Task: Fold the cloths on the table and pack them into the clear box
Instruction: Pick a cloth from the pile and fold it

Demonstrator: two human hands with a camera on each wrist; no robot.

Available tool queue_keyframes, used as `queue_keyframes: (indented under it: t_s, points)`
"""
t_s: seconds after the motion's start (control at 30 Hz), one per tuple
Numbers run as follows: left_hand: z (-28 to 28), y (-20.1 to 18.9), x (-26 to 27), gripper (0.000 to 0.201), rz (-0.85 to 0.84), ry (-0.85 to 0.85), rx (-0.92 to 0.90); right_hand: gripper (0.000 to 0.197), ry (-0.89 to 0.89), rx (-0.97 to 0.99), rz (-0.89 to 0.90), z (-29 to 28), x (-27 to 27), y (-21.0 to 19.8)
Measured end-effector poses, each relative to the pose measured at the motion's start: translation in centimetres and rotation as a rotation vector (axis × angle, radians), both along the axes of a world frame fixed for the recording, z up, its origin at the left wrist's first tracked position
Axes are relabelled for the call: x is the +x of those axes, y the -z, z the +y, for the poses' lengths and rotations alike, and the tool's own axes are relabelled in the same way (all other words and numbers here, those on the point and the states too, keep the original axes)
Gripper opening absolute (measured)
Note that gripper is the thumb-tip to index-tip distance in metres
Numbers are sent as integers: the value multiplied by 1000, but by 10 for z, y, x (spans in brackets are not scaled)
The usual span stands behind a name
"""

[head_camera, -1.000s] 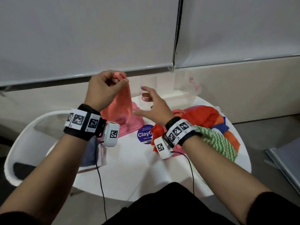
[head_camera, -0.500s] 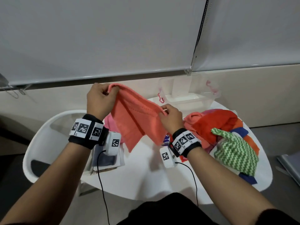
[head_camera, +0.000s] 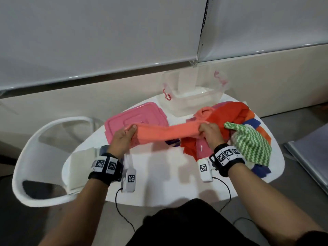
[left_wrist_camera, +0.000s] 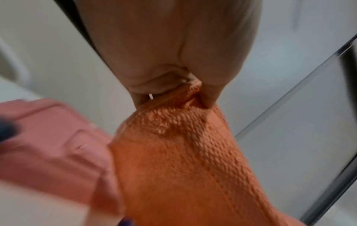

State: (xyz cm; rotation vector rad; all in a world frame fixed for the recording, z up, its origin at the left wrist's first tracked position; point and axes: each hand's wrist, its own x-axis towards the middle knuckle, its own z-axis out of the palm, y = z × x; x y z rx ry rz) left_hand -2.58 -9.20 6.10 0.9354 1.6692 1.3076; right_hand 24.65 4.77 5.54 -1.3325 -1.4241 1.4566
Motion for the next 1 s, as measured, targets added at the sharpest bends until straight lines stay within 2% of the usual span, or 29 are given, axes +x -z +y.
queue_keyframes:
  t_s: [0.07,0.13,0.2,0.3,0.37,0.47,0.57,0.63,0.7,0.8,1.0]
  points:
    - [-24,50,8,32,86,144,-227,13,-89,-140,-182,-20,20,43]
    - [-53,104,14,54,152,274,-423,23,-282,-242,-438,-41,45,88]
    - [-82,142,23,73,218,365,-573,35,-484,-332,-614,-65,67,123]
    - [-112,168,34,67,314,419,-730,39,-594,-389,-800,-89,85,139]
    - [-122,175,35,79,319,416,-744,45,-625,-396,-865,-93,89,140]
    - [-121,176,35,83,326,419,-724,47,-708,-354,-925,-92,85,138]
    - [-112,169,30,55,361,374,-683,39,-698,-336,-911,-85,76,135]
    - [-102,163,22,42,375,249,-607,17,-578,-322,-820,-78,69,132]
    - [-91,154,16,37,344,101,-554,8,-411,-287,-729,-67,62,128]
    - [-74,150,9,30,281,-25,-571,9,-255,-234,-695,-55,49,127]
    - [-56,161,8,29,390,-14,-702,14,-280,-223,-764,-46,35,143]
